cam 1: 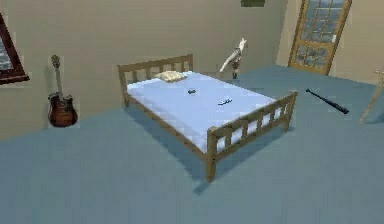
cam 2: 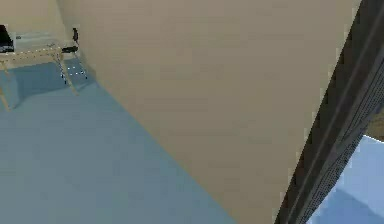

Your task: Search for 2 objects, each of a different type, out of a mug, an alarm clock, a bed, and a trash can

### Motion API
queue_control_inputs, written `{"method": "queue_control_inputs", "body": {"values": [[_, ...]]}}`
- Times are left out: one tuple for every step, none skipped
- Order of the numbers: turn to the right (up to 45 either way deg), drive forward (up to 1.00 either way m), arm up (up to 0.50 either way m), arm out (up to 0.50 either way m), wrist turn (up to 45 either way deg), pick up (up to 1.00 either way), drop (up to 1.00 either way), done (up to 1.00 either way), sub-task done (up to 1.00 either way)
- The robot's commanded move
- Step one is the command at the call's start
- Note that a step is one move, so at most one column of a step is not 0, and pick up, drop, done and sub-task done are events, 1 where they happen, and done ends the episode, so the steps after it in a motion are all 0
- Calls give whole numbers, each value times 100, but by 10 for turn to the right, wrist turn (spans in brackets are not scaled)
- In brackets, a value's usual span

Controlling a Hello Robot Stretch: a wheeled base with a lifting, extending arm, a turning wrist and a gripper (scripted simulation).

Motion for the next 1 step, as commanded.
{"method": "queue_control_inputs", "body": {"values": [[210, 0, 0, 0, 0, 0, 0, 0, 0]]}}
